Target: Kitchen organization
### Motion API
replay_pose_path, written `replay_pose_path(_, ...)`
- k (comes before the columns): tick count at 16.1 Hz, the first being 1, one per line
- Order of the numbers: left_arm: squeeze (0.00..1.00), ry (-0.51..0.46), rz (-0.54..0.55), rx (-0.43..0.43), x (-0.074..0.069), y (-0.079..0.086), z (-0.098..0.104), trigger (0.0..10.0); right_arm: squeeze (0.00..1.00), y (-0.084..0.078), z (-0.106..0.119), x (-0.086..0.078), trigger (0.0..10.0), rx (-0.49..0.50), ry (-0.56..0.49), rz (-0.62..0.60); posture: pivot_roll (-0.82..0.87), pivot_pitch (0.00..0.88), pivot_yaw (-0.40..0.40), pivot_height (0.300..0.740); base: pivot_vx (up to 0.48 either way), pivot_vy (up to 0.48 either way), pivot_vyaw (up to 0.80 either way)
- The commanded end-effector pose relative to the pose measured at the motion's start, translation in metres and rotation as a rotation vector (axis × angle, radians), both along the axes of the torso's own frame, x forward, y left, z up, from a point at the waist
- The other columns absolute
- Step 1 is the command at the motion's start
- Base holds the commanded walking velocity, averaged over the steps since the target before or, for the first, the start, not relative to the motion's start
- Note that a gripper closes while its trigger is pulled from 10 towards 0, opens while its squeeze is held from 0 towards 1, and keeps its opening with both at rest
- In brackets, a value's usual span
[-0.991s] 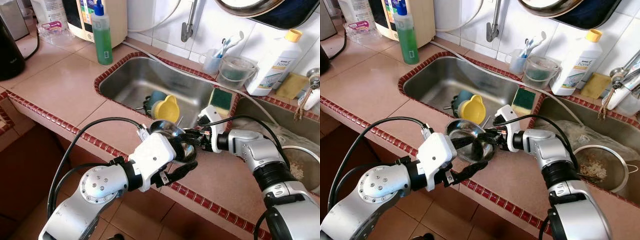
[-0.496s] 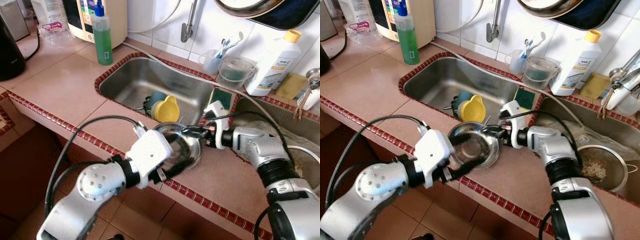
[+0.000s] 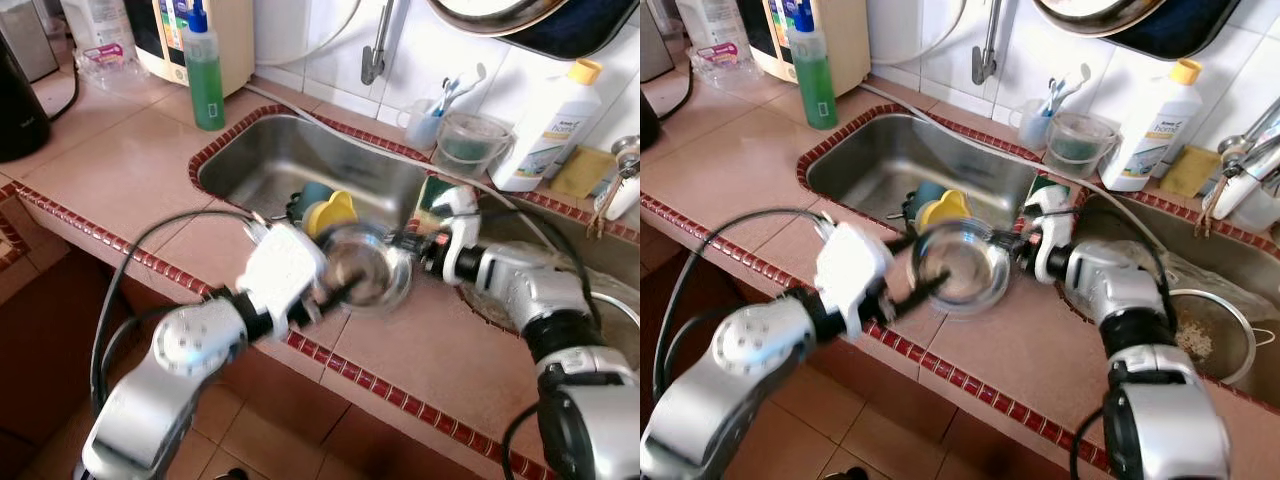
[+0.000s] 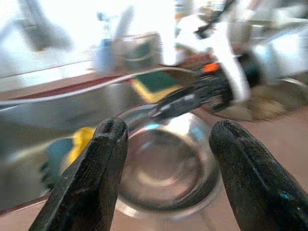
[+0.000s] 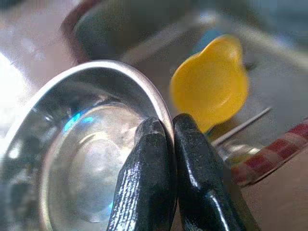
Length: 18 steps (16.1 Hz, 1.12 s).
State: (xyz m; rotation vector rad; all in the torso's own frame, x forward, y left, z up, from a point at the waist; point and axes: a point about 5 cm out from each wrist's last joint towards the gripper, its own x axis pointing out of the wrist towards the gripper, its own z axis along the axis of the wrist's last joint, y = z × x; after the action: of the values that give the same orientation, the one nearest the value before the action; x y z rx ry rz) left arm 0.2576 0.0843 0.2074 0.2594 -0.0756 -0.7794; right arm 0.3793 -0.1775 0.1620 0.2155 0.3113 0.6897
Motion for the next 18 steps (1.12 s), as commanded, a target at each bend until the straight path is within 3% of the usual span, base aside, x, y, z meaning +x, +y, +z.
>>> replay_pose_path(1, 0.00, 0.003, 0.046, -0.009, 0.006, 0.003, 0.003, 10.0, 0.00, -0.006, 0.011, 0.005, 0.0, 0.032, -0.043, -0.056, -0.15, 0.122, -0.097, 0.740, 0.000, 0.000, 0.00)
replay_pose_path(3, 0.00, 0.019, 0.086, -0.061, 0.012, 0.002, 0.009, 10.0, 0.00, -0.003, 0.030, 0.013, 0.0, 0.122, -0.135, -0.086, -0.15, 0.131, -0.095, 0.740, 0.000, 0.000, 0.00)
replay_pose_path(4, 0.00, 0.023, 0.086, -0.072, 0.011, 0.001, 0.009, 10.0, 0.00, -0.001, 0.034, 0.014, 3.3, 0.145, -0.163, -0.084, -0.15, 0.134, -0.094, 0.740, 0.000, 0.000, 0.00)
replay_pose_path(5, 0.00, 0.011, 0.064, -0.081, 0.007, -0.004, 0.011, 10.0, 0.00, 0.002, 0.036, 0.017, 10.0, 0.144, -0.163, -0.104, -0.14, 0.143, -0.097, 0.740, 0.000, 0.000, 0.00)
replay_pose_path(9, 0.00, 0.050, 0.035, -0.106, -0.003, -0.009, 0.010, 10.0, 0.00, 0.006, 0.039, 0.022, 10.0, 0.163, -0.187, -0.165, -0.13, 0.183, -0.104, 0.740, 0.000, 0.000, 0.00)
replay_pose_path(12, 0.00, 0.094, 0.003, -0.093, -0.019, -0.010, 0.007, 10.0, 0.00, -0.001, 0.049, 0.027, 10.0, 0.184, -0.257, -0.259, -0.10, 0.243, -0.105, 0.740, 0.000, 0.000, 0.00)
replay_pose_path(18, 0.00, 0.125, 0.092, -0.128, -0.016, -0.004, 0.021, 10.0, 0.00, -0.011, 0.068, 0.033, 10.0, 0.271, -0.316, -0.393, -0.07, 0.334, -0.096, 0.740, 0.000, 0.000, 0.00)
